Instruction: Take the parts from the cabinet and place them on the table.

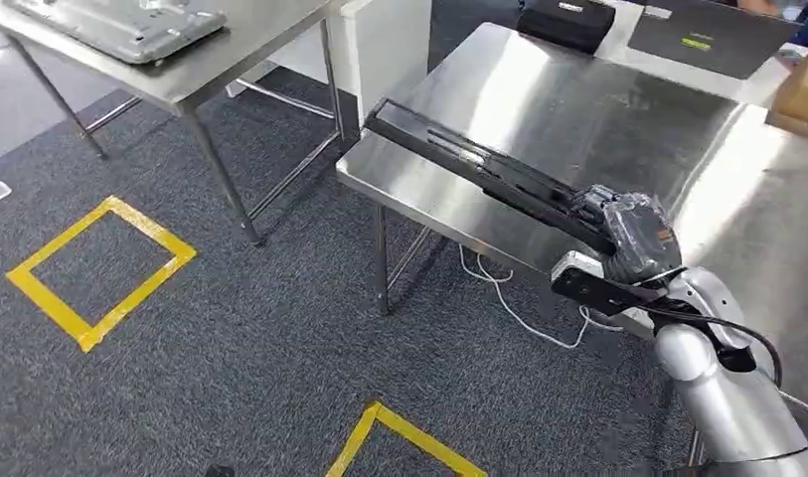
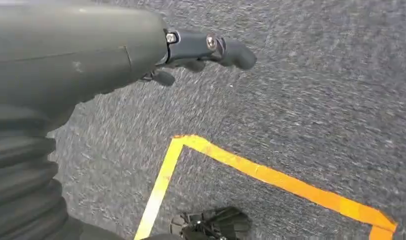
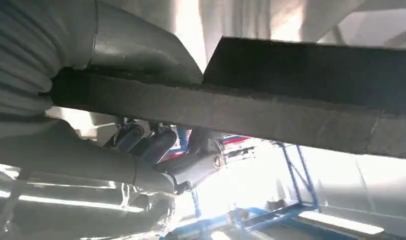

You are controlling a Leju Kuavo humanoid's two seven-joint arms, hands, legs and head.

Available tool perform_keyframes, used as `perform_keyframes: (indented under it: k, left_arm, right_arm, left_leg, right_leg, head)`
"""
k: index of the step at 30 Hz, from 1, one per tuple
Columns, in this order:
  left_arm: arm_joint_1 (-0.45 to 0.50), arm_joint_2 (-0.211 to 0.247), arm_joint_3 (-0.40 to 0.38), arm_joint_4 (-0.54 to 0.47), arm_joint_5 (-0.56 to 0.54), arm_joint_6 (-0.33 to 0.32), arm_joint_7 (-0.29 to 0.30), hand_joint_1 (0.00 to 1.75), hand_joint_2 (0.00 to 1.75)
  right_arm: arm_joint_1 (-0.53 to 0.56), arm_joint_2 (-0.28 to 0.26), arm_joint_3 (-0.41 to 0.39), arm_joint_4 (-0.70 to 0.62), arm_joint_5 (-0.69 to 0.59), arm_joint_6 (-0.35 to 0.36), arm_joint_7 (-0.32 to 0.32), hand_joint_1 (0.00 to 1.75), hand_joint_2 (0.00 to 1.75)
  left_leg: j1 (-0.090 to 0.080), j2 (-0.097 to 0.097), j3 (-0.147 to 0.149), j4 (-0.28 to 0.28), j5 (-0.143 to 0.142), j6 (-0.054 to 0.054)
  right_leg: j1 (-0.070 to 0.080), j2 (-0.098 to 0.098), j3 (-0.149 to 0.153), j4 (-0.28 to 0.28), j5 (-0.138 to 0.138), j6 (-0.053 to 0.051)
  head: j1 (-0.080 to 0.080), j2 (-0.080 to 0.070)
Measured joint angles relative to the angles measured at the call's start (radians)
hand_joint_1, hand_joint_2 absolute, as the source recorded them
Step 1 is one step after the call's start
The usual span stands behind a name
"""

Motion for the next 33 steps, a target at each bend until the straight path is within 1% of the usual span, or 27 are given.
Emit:
perform_keyframes:
  k: [1, 2, 3, 4, 5, 7, 8, 9, 11, 12, 13, 14, 16, 17, 19, 20, 21, 22, 23, 24, 25, 26, 27, 28, 29, 32, 33]
  left_arm:
    - [-0.003, -0.001, 0.001, 0.000, 0.000, -0.002, 0.001, 0.00, 1.75]
    - [-0.006, 0.000, 0.001, -0.001, 0.000, -0.002, 0.001, 0.00, 1.75]
    - [-0.010, 0.003, 0.001, -0.001, -0.001, -0.002, 0.001, 0.00, 1.75]
    - [-0.010, 0.003, 0.001, -0.001, -0.001, -0.003, 0.001, 0.00, 1.75]
    - [-0.010, 0.003, 0.001, -0.001, -0.001, -0.005, 0.002, 0.00, 1.75]
    - [-0.008, 0.003, 0.001, -0.001, -0.002, -0.005, 0.005, 0.00, 1.75]
    - [-0.008, 0.003, 0.001, -0.001, -0.002, -0.006, 0.006, 0.00, 1.75]
    - [-0.008, 0.003, 0.001, -0.001, -0.002, -0.006, 0.006, 0.00, 1.75]
    - [-0.009, 0.003, 0.001, -0.001, -0.003, -0.008, 0.013, 0.00, 1.75]
    - [-0.009, 0.005, 0.001, -0.001, -0.003, -0.008, 0.015, 0.00, 1.75]
    - [-0.008, 0.006, 0.001, -0.001, -0.005, -0.008, 0.020, 0.00, 1.75]
    - [-0.009, 0.006, 0.001, -0.001, -0.008, -0.009, 0.023, 0.00, 1.75]
    - [-0.013, 0.005, 0.001, -0.001, -0.010, -0.014, 0.036, 0.00, 1.75]
    - [-0.016, 0.003, 0.001, -0.001, -0.012, -0.019, 0.043, 0.00, 1.75]
    - [-0.019, 0.000, 0.001, -0.001, -0.019, -0.026, 0.050, 0.00, 1.75]
    - [-0.019, 0.000, 0.001, -0.001, -0.021, -0.028, 0.055, 0.00, 1.75]
    - [-0.018, 0.000, 0.001, -0.001, -0.021, -0.031, 0.058, 0.00, 1.75]
    - [-0.018, -0.001, 0.001, -0.001, -0.020, -0.032, 0.058, 0.00, 1.75]
    - [-0.016, -0.001, 0.001, -0.001, -0.020, -0.032, 0.058, 0.00, 1.75]
    - [-0.016, -0.003, 0.001, -0.001, -0.020, -0.032, 0.058, 0.00, 1.75]
    - [-0.016, -0.005, 0.001, -0.001, -0.020, -0.032, 0.058, 0.00, 1.75]
    - [-0.016, -0.006, 0.001, -0.001, -0.020, -0.032, 0.056, 0.00, 1.75]
    - [-0.016, -0.007, 0.001, -0.001, -0.021, -0.032, 0.055, 0.00, 1.75]
    - [-0.016, -0.004, 0.001, -0.001, -0.021, -0.035, 0.056, 0.00, 1.75]
    - [-0.016, -0.003, 0.001, -0.001, -0.022, -0.037, 0.058, 0.00, 1.75]
    - [-0.019, -0.004, 0.001, -0.001, -0.022, -0.038, 0.070, 0.00, 1.75]
    - [-0.021, -0.004, 0.001, -0.001, -0.022, -0.039, 0.071, 0.00, 1.75]
  right_arm:
    - [-0.007, -0.002, 0.002, 0.007, -0.003, 0.006, 0.000, 1.71, 1.75]
    - [-0.014, -0.006, 0.003, 0.011, -0.005, 0.006, -0.001, 1.71, 1.75]
    - [-0.021, -0.005, 0.005, 0.015, -0.006, 0.007, -0.003, 1.71, 1.75]
    - [-0.033, -0.006, 0.008, 0.023, -0.008, 0.008, -0.003, 1.71, 1.75]
    - [-0.040, -0.004, 0.009, 0.029, -0.010, 0.008, -0.003, 1.71, 1.75]
    - [-0.044, 0.002, 0.016, 0.038, -0.018, 0.009, -0.005, 1.71, 1.75]
    - [-0.044, 0.003, 0.020, 0.042, -0.019, 0.009, -0.005, 1.71, 1.75]
    - [-0.044, 0.003, 0.024, 0.046, -0.019, 0.009, -0.005, 1.71, 1.75]
    - [-0.044, 0.005, 0.030, 0.049, -0.020, 0.007, -0.004, 1.71, 1.75]
    - [-0.045, 0.009, 0.030, 0.049, -0.018, 0.006, -0.001, 1.71, 1.75]
    - [-0.049, 0.014, 0.032, 0.052, -0.013, 0.006, 0.004, 1.71, 1.75]
    - [-0.052, 0.019, 0.035, 0.056, -0.010, 0.005, 0.009, 1.71, 1.75]
    - [-0.052, 0.025, 0.038, 0.063, -0.004, 0.004, 0.014, 1.71, 1.75]
    - [-0.054, 0.024, 0.037, 0.066, -0.002, 0.003, 0.015, 1.71, 1.75]
    - [-0.063, 0.025, 0.037, 0.074, 0.000, 0.003, 0.017, 1.71, 1.75]
    - [-0.072, 0.029, 0.040, 0.079, 0.000, 0.003, 0.018, 1.71, 1.75]
    - [-0.074, 0.032, 0.040, 0.084, 0.000, 0.003, 0.018, 1.71, 1.75]
    - [-0.073, 0.035, 0.042, 0.090, 0.000, 0.003, 0.018, 1.71, 1.75]
    - [-0.073, 0.036, 0.046, 0.096, 0.002, 0.003, 0.018, 1.71, 1.75]
    - [-0.073, 0.037, 0.048, 0.102, 0.003, 0.003, 0.018, 1.71, 1.75]
    - [-0.073, 0.038, 0.048, 0.106, 0.003, 0.003, 0.018, 1.71, 1.75]
    - [-0.074, 0.038, 0.047, 0.108, 0.004, 0.001, 0.018, 1.71, 1.75]
    - [-0.077, 0.039, 0.047, 0.110, 0.006, -0.002, 0.018, 1.71, 1.75]
    - [-0.078, 0.040, 0.047, 0.113, 0.016, -0.011, 0.019, 1.71, 1.75]
    - [-0.076, 0.040, 0.048, 0.114, 0.042, -0.028, 0.028, 1.71, 1.75]
    - [-0.075, 0.039, 0.047, 0.123, 0.077, -0.064, 0.043, 1.71, 1.75]
    - [-0.074, 0.039, 0.046, 0.123, 0.087, -0.070, 0.045, 1.71, 1.75]
  left_leg:
    - [0.003, 0.014, 0.005, -0.008, 0.004, -0.010]
    - [0.003, 0.014, 0.004, -0.005, -0.002, -0.019]
    - [0.010, -0.044, -0.002, 0.015, -0.020, -0.026]
    - [0.013, -0.088, -0.024, 0.071, -0.061, -0.026]
    - [0.015, -0.109, -0.059, 0.148, -0.103, -0.028]
    - [0.016, -0.119, -0.135, 0.303, -0.162, -0.035]
    - [0.016, -0.119, -0.148, 0.323, -0.156, -0.035]
    - [0.016, -0.119, -0.139, 0.293, -0.125, -0.033]
    - [0.017, -0.136, -0.065, 0.127, -0.022, -0.025]
    - [0.020, -0.184, -0.027, 0.039, 0.020, -0.016]
    - [0.023, -0.214, -0.012, 0.010, 0.017, -0.007]
    - [0.024, -0.203, -0.010, -0.002, 0.013, -0.011]
    - [0.017, -0.181, -0.010, 0.000, 0.012, -0.008]
    - [0.021, -0.165, -0.003, -0.014, 0.020, 0.000]
    - [0.026, -0.141, 0.002, -0.030, 0.028, 0.009]
    - [0.025, -0.127, 0.002, -0.029, 0.028, 0.010]
    - [0.024, -0.112, 0.001, -0.029, 0.027, 0.010]
    - [0.024, -0.097, 0.000, -0.028, 0.027, 0.010]
    - [0.025, -0.083, 0.000, -0.028, 0.026, 0.009]
    - [0.027, -0.070, 0.000, -0.028, 0.025, 0.007]
    - [0.031, -0.058, 0.001, -0.026, 0.022, 0.003]
    - [0.035, -0.046, 0.003, -0.024, 0.019, -0.004]
    - [0.036, -0.035, 0.005, -0.019, 0.014, -0.013]
    - [0.024, -0.027, 0.003, -0.014, 0.007, -0.025]
    - [0.024, -0.017, 0.006, -0.009, 0.004, -0.031]
    - [0.030, 0.012, 0.014, -0.010, -0.002, -0.042]
    - [0.039, -0.016, 0.011, -0.002, -0.014, -0.051]
  right_leg:
    - [0.007, 0.013, -0.004, -0.001, -0.001, -0.010]
    - [-0.011, 0.023, 0.005, -0.013, 0.008, -0.024]
    - [-0.019, 0.035, 0.008, -0.017, 0.012, -0.030]
    - [-0.022, 0.042, 0.007, -0.018, 0.015, -0.042]
    - [-0.021, 0.052, 0.006, -0.018, 0.016, -0.045]
    - [-0.017, 0.079, 0.005, -0.016, 0.017, -0.046]
    - [-0.016, 0.092, 0.006, -0.016, 0.017, -0.046]
    - [-0.015, 0.105, 0.007, -0.015, 0.017, -0.045]
    - [-0.014, 0.133, 0.010, -0.013, 0.017, -0.045]
    - [-0.015, 0.144, 0.009, -0.013, 0.017, -0.045]
    - [-0.005, 0.157, 0.005, -0.008, 0.017, -0.041]
    - [-0.008, 0.166, -0.001, -0.008, 0.018, -0.039]
    - [-0.015, 0.195, -0.009, -0.015, 0.027, -0.022]
    - [-0.006, 0.207, -0.014, -0.020, 0.031, -0.013]
    - [-0.004, 0.098, -0.048, 0.042, -0.004, -0.018]
    - [-0.008, 0.075, -0.085, 0.115, -0.039, -0.020]
    - [-0.014, 0.066, -0.127, 0.202, -0.072, -0.019]
    - [-0.019, 0.064, -0.164, 0.279, -0.095, -0.014]
    - [-0.023, 0.062, -0.179, 0.309, -0.096, -0.004]
    - [-0.030, 0.059, -0.169, 0.287, -0.083, 0.009]
    - [-0.036, 0.051, -0.130, 0.220, -0.054, 0.025]
    - [-0.044, 0.034, -0.076, 0.118, -0.017, 0.041]
    - [-0.047, -0.004, -0.023, 0.025, 0.012, 0.054]
    - [-0.038, -0.034, -0.009, 0.006, 0.007, 0.048]
    - [-0.031, -0.009, -0.010, 0.002, 0.012, 0.032]
    - [-0.032, 0.026, -0.019, 0.013, 0.008, 0.004]
    - [-0.042, 0.032, -0.017, 0.010, 0.010, -0.006]
  head:
    - [-0.001, 0.000]
    - [0.001, 0.000]
    - [-0.002, 0.000]
    - [-0.007, 0.000]
    - [-0.011, 0.000]
    - [-0.012, 0.000]
    - [-0.011, 0.000]
    - [-0.011, 0.000]
    - [-0.012, 0.000]
    - [-0.012, 0.000]
    - [-0.010, 0.000]
    - [-0.010, 0.000]
    - [-0.012, 0.000]
    - [-0.011, 0.000]
    - [-0.006, 0.000]
    - [0.002, 0.000]
    - [0.002, 0.000]
    - [0.001, 0.000]
    - [0.007, 0.000]
    - [0.006, 0.000]
    - [0.007, 0.000]
    - [0.006, 0.000]
    - [0.008, 0.000]
    - [0.010, 0.000]
    - [0.009, 0.000]
    - [-0.001, 0.000]
    - [-0.005, 0.000]
